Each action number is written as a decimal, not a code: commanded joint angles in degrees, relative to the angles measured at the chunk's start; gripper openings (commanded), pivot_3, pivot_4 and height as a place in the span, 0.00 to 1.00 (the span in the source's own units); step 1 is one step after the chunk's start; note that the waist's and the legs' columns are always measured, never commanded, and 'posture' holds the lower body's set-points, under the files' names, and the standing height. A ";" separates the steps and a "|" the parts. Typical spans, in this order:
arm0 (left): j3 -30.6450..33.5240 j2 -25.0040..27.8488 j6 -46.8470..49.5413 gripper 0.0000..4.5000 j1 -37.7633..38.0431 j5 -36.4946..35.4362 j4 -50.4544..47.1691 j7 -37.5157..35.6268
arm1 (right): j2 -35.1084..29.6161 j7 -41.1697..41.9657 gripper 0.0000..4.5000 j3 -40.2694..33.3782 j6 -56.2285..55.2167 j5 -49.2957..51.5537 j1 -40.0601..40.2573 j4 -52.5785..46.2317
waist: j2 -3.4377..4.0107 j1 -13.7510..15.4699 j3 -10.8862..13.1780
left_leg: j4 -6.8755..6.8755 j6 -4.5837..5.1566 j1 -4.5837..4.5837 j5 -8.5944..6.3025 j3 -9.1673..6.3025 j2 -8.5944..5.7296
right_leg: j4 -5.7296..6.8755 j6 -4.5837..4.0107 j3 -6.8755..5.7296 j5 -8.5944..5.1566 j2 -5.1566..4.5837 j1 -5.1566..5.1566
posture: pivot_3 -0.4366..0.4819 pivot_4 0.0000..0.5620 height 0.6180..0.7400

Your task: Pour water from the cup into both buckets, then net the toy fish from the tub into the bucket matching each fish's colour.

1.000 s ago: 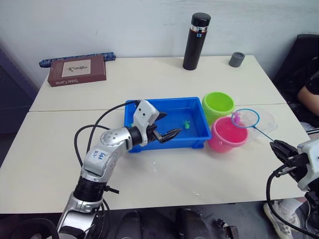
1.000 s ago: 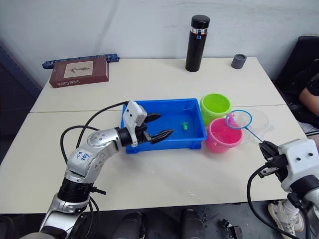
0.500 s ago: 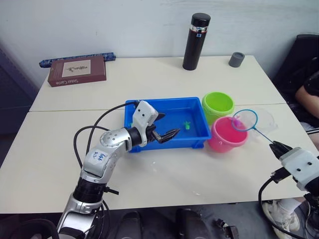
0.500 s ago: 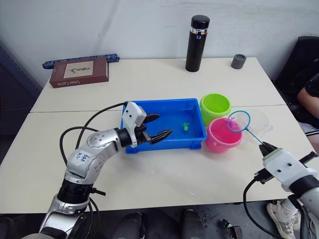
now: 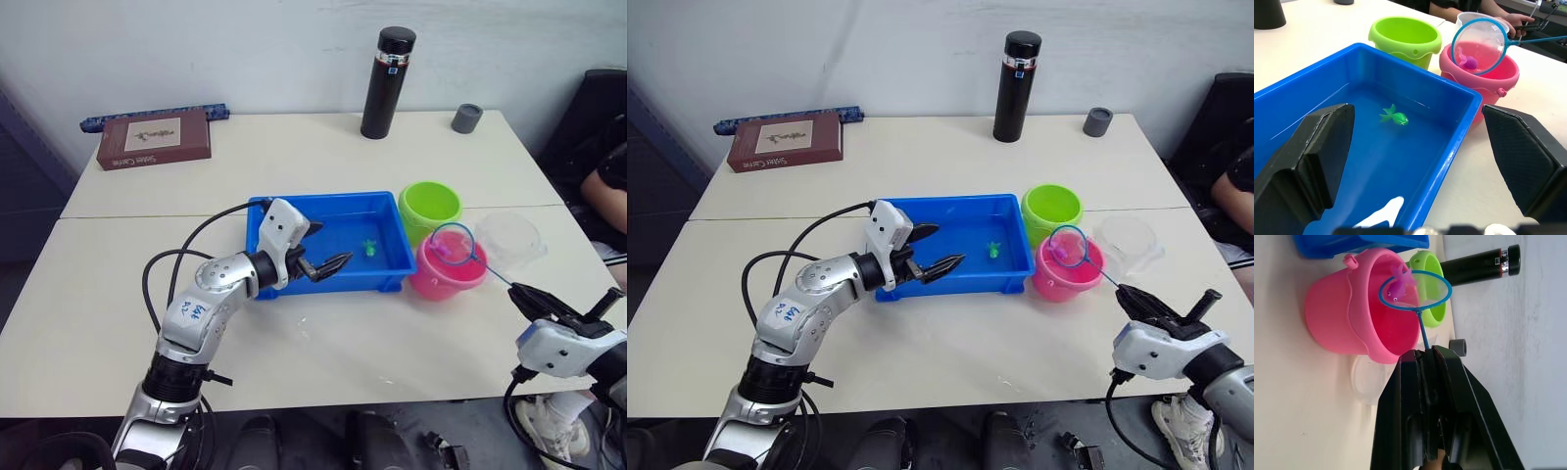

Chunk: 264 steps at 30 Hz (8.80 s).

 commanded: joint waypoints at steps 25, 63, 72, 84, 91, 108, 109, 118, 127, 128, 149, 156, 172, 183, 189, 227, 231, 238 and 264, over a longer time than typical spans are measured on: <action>0.73 0.49 -0.81 1.00 -0.18 -0.15 -2.65 -0.25 | -11.02 -17.59 0.00 -3.17 -15.14 -16.72 -3.63 15.58 | 0.00 -0.09 0.00 | 0.06 -0.16 0.03 0.10 0.03 -0.01 | 0.03 0.02 0.07 0.01 0.00 0.04 | 0.48 0.27 1.00; 3.56 -0.07 2.16 1.00 4.49 0.95 -8.07 6.42 | 0.26 6.34 0.00 23.13 27.34 23.66 -39.38 -1.56 | 0.00 -0.06 0.00 | 0.60 0.11 -0.02 -0.04 -0.03 0.02 | 0.49 0.06 0.09 0.04 -0.04 0.06 | 0.48 0.27 1.00; 5.73 -0.46 4.74 1.00 10.36 1.96 -14.58 12.25 | 5.46 14.00 0.00 29.34 39.41 30.54 -49.32 8.32 | 0.00 -0.15 0.00 | 0.56 0.15 -0.05 -0.07 -0.05 0.06 | 0.57 -0.02 0.05 -0.01 -0.03 -0.03 | 0.48 0.27 1.00; 6.11 -1.58 7.90 1.00 16.01 1.99 -20.99 17.01 | 7.74 21.99 0.00 36.54 46.87 32.16 -53.05 12.80 | 0.00 -0.20 0.00 | 0.56 0.16 -0.06 -0.08 -0.03 0.05 | 0.58 -0.03 0.08 -0.01 -0.06 -0.06 | 0.48 0.27 1.00; 6.13 -1.55 8.50 1.00 16.27 1.72 -21.60 17.38 | 7.83 24.22 0.00 38.41 49.27 32.47 -52.15 10.20 | 0.00 -0.20 0.00 | 0.55 0.16 -0.06 -0.09 -0.03 0.06 | 0.58 -0.04 0.07 -0.02 -0.06 -0.07 | 0.48 0.27 1.00; 6.35 -1.49 8.23 1.00 15.78 1.92 -20.84 17.54 | 12.81 23.58 0.00 41.43 50.42 29.77 -57.78 19.53 | 0.00 -0.27 0.00 | 0.52 0.13 -0.07 -0.10 -0.02 0.07 | 0.58 -0.09 0.06 -0.04 -0.07 -0.12 | 0.48 0.27 1.00; 6.34 -1.54 8.20 1.00 15.79 1.95 -20.85 17.61 | 13.07 23.64 0.00 41.59 50.35 29.68 -58.08 20.03 | 0.00 -0.27 0.00 | 0.52 0.13 -0.07 -0.10 -0.02 0.07 | 0.57 -0.09 0.06 -0.04 -0.07 -0.13 | 0.48 0.27 1.00; 6.20 -1.90 8.40 1.00 16.21 1.89 -21.38 18.30 | 13.40 24.59 0.00 42.00 50.16 29.56 -58.07 21.56 | 0.00 -0.27 0.00 | 0.50 0.13 -0.10 -0.12 -0.01 0.07 | 0.54 -0.09 0.06 -0.04 -0.09 -0.13 | 0.48 0.27 1.00; 6.16 -2.18 8.53 1.00 16.61 1.88 -21.60 18.54 | 14.51 23.28 0.00 42.72 45.79 26.79 -59.67 29.78 | 0.00 -0.30 0.00 | 0.49 0.12 -0.09 -0.12 -0.01 0.07 | 0.53 -0.09 0.05 -0.04 -0.10 -0.13 | 0.48 0.27 1.00; 6.13 -2.21 8.53 1.00 16.65 1.88 -21.64 18.57 | 14.71 23.11 0.00 42.72 45.25 26.46 -59.87 30.64 | 0.00 -0.30 0.00 | 0.49 0.12 -0.09 -0.12 -0.01 0.07 | 0.53 -0.10 0.05 -0.05 -0.10 -0.13 | 0.48 0.27 1.00; 5.97 -2.36 8.84 1.00 17.00 2.05 -22.39 18.75 | 20.51 22.30 0.00 43.38 38.61 22.24 -62.98 36.55 | 0.00 -1.68 0.00 | 0.35 0.07 -0.02 -0.09 0.04 0.16 | 0.51 -0.20 -0.02 0.08 -0.09 -0.16 | 0.48 0.27 1.00; 6.50 -2.31 8.57 1.00 16.58 1.97 -22.42 18.52 | 19.34 25.27 0.00 43.67 40.74 23.38 -60.77 27.24 | 0.00 -1.58 0.00 | 0.18 0.07 -0.06 -0.09 0.04 0.13 | 0.40 -0.20 -0.04 0.08 -0.16 -0.21 | 0.48 0.27 1.00; 8.89 -1.48 11.60 1.00 15.44 1.87 -25.76 19.24 | 19.11 26.28 0.00 43.81 41.87 23.05 -60.78 24.43 | 0.00 -1.59 0.00 | -0.21 0.03 -0.11 -0.07 0.11 0.12 | 0.06 -0.21 -0.08 0.08 -0.15 -0.32 | 0.48 0.27 1.00; 9.29 -1.47 13.50 1.00 15.24 1.83 -27.63 20.00 | 19.15 27.70 0.00 45.61 36.47 21.05 -62.93 27.94 | 0.00 -1.58 0.00 | -0.20 0.03 -0.11 -0.07 0.11 0.12 | 0.07 -0.21 -0.08 0.08 -0.15 -0.32 | 0.48 0.27 1.00; 9.23 -1.60 13.39 1.00 15.18 1.88 -27.45 20.14 | 19.65 27.19 0.00 45.69 34.20 19.92 -63.79 30.49 | 0.00 -1.63 0.00 | -0.20 0.03 -0.11 -0.06 0.12 0.12 | 0.06 -0.21 -0.08 0.08 -0.15 -0.32 | 0.48 0.27 1.00; 7.54 -1.75 12.14 1.00 14.65 1.94 -25.21 18.84 | 18.75 25.89 0.00 40.41 42.56 23.70 -61.57 25.46 | 0.00 -1.56 0.00 | -0.21 -0.01 -0.11 -0.04 0.11 0.13 | 0.08 -0.21 -0.08 0.08 -0.15 -0.32 | 0.48 0.27 1.00; 7.25 -1.63 11.87 1.00 14.13 1.88 -24.54 18.21 | 17.04 25.24 0.00 38.23 46.49 25.41 -59.82 22.15 | 0.00 -1.54 0.00 | -0.20 -0.01 -0.11 -0.04 0.12 0.12 | 0.08 -0.20 -0.08 0.08 -0.15 -0.32 | 0.48 0.27 1.00; 7.03 -1.34 11.36 1.00 13.12 1.78 -23.32 16.99 | 14.94 23.75 0.00 31.91 59.17 32.52 -57.23 13.25 | 0.00 -1.47 0.00 | -0.20 0.00 -0.11 -0.04 0.10 0.13 | 0.10 -0.21 -0.09 0.08 -0.14 -0.32 | 0.48 0.27 1.00; 2.46 -0.76 3.47 1.00 5.32 1.76 -10.34 7.75 | 9.79 5.48 0.00 9.44 72.65 45.71 -35.96 -22.55 | 0.00 -0.73 0.00 | -0.20 0.06 -0.18 -0.07 0.08 0.09 | -0.03 -0.21 -0.08 0.07 -0.11 -0.33 | 0.48 0.27 1.00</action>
